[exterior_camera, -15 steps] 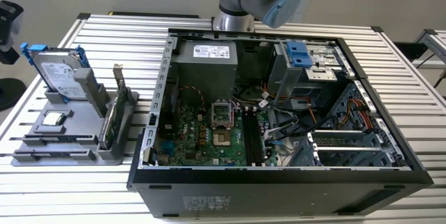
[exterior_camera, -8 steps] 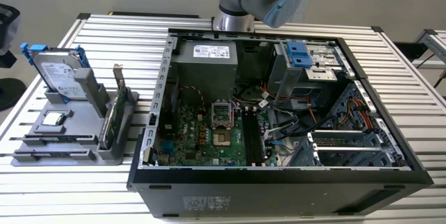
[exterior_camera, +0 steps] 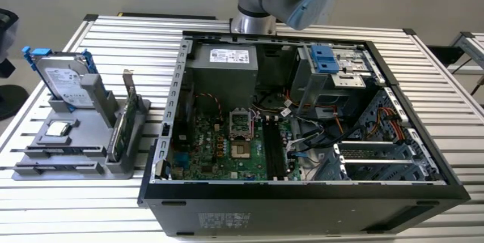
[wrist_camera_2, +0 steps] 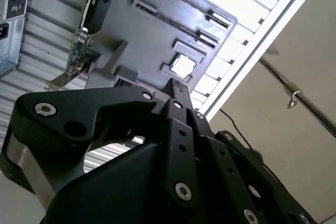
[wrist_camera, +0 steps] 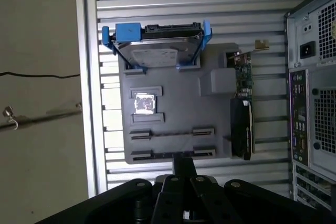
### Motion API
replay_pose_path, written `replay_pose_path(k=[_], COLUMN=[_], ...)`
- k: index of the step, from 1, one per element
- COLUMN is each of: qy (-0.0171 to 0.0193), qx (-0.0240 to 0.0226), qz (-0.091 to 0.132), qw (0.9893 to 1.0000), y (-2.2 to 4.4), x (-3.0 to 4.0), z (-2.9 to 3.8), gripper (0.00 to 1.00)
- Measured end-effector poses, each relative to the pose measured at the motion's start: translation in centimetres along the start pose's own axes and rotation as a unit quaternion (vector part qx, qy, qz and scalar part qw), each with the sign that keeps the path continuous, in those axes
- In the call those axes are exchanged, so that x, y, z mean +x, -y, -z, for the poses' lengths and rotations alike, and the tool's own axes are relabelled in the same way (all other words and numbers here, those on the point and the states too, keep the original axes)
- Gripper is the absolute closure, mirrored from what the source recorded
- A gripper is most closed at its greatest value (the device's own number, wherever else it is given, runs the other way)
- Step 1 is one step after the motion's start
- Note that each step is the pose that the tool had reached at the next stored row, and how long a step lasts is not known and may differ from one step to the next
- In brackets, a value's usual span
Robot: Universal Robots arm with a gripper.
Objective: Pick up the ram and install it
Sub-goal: 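Reach for the ram, then pick up the ram and move it above insertion slot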
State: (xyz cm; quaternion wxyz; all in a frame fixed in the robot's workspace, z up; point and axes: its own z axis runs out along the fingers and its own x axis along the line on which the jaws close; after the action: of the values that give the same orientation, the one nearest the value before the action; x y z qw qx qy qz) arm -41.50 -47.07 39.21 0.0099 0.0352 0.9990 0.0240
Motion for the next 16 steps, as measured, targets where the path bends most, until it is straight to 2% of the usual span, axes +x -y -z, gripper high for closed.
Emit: replay_pose_path(k=[16], qy=[0.0], qx=[0.0], qz=[0.0], qw=[1.0], y=[1.67], x=[-0.12], z=[0.07], gripper=[1.0])
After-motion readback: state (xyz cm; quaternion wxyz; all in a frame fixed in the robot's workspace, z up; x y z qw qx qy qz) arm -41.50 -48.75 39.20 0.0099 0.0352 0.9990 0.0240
